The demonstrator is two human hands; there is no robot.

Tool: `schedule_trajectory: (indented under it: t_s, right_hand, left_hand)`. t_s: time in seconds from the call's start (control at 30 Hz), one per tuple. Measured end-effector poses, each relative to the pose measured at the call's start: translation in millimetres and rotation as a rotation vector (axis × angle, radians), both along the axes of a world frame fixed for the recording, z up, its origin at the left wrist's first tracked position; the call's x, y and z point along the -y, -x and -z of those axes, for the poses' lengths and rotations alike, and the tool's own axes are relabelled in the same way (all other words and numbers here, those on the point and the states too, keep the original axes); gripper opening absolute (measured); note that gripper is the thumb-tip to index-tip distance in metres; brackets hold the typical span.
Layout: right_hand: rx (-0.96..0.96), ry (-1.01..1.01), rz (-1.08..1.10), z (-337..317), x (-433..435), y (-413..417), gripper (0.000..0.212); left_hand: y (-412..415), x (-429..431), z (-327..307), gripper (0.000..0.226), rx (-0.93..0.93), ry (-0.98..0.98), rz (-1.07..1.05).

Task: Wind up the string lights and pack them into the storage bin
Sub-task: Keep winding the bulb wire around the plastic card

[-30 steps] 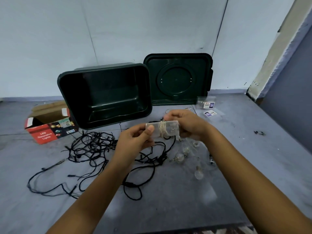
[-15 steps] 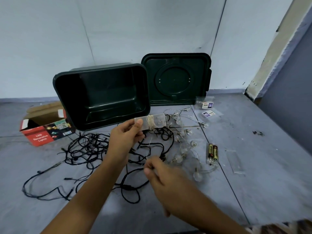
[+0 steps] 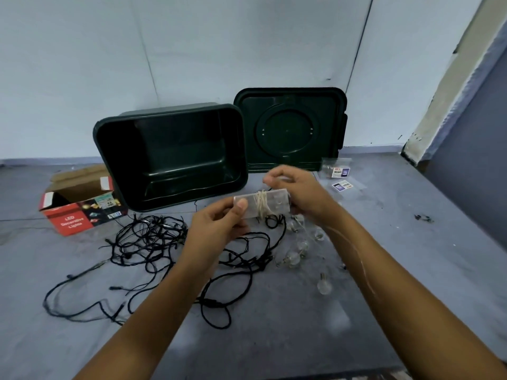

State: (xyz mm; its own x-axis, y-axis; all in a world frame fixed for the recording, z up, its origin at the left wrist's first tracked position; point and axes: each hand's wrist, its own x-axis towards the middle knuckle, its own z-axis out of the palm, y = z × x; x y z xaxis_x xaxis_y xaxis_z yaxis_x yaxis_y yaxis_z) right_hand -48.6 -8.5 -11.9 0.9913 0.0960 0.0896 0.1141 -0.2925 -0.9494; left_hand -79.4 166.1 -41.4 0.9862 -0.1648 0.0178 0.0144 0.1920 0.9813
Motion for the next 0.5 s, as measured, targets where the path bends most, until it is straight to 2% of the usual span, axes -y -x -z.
schedule_trajectory:
  t_s: [0.1, 0.17, 0.3, 0.4, 0.5]
  right_hand:
    - [-0.116, -0.090, 0.043, 37.4, -13.1, 13.8, 0.013]
    - [-0.097, -0.088, 0.091, 49.2, -30.4, 32.2, 0.014]
    - [0.031, 0.171, 0.148, 53.8, -53.6, 68.9, 0.028]
    - [-0.046, 0.326, 0.036, 38.6, -62.1, 93.8, 0.031]
    - [0.079, 0.539, -0.034, 16.3, -65.9, 107.5, 0.028]
  left_hand:
    - [-4.7, -1.6, -2.8, 0.018, -0.026, 0.066, -0.039]
    - [-9.1, -3.4, -3.2, 0.014, -0.032, 0.069, -0.069]
    - [-16.2, -5.5, -1.8, 0.011, -0.027, 0.038, -0.126]
    - [-21.3, -6.3, -1.7, 0.013, -0.024, 0.033, -0.166]
    - [-22.1, -5.6, -0.4, 0.016, -0.009, 0.003, -0.176]
